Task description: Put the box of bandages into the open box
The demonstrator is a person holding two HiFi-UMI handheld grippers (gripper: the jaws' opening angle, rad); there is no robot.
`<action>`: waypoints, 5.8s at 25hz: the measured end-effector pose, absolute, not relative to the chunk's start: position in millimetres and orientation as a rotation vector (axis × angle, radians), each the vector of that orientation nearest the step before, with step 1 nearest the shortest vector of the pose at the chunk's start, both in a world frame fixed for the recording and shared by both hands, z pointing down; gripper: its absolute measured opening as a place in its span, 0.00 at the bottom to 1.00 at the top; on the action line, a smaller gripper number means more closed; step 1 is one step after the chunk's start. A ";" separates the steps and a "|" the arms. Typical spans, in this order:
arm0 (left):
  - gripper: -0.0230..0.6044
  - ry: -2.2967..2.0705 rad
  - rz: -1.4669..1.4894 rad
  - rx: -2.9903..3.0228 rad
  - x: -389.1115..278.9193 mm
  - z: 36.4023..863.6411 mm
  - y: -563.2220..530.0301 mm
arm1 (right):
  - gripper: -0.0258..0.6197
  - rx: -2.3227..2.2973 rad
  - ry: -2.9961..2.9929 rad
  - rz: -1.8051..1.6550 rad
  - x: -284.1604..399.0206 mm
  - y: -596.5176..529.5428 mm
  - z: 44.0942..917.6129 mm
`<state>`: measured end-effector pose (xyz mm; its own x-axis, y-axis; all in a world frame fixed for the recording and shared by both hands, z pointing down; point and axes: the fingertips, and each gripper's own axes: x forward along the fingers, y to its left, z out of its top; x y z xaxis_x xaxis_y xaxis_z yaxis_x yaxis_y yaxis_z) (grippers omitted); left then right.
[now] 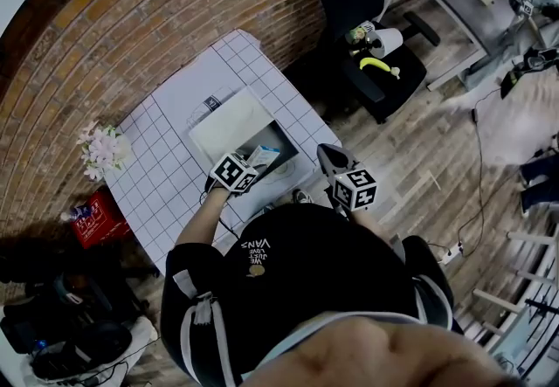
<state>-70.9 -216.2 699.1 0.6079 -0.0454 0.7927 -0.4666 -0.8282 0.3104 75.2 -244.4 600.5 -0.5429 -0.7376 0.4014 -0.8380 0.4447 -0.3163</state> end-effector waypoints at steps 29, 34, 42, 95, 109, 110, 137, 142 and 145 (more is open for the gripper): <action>0.24 -0.643 1.096 2.512 -80.8 688.4 -241.4 | 0.03 1.359 -2.499 0.739 71.7 -244.3 606.1; 0.27 -0.712 1.107 2.501 -89.9 690.2 -246.2 | 0.04 1.343 -2.499 0.745 69.9 -243.0 604.8; 0.35 -0.731 1.095 2.496 -90.3 689.0 -244.3 | 0.04 1.325 -2.500 0.743 67.3 -242.4 605.2; 0.06 -1.709 0.313 2.243 -109.7 579.2 -198.2 | 0.04 0.779 -2.776 0.512 32.4 -270.8 577.6; 0.06 -1.704 0.217 2.247 -129.2 571.3 -142.7 | 0.03 0.873 -2.756 0.499 13.6 -230.7 567.6; 0.06 -1.695 0.215 2.254 -131.0 571.0 -138.5 | 0.04 0.888 -2.753 0.501 12.7 -227.0 567.2; 0.06 -1.539 0.203 2.389 -149.7 561.0 -26.7 | 0.04 1.128 -2.726 0.506 5.5 -106.6 555.5; 0.06 -1.509 0.211 2.413 -151.0 560.7 -12.0 | 0.03 1.151 -2.707 0.509 5.6 -87.7 560.9; 0.06 -1.489 0.212 2.424 -150.9 560.7 -4.6 | 0.04 1.165 -2.701 0.505 5.3 -78.4 561.1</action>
<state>-150.9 -4.6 560.7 0.4554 -0.8476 0.2724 -0.8900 -0.4247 0.1660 5.3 -78.4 561.1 -0.6848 -0.6758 0.2726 -0.7287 0.6403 -0.2431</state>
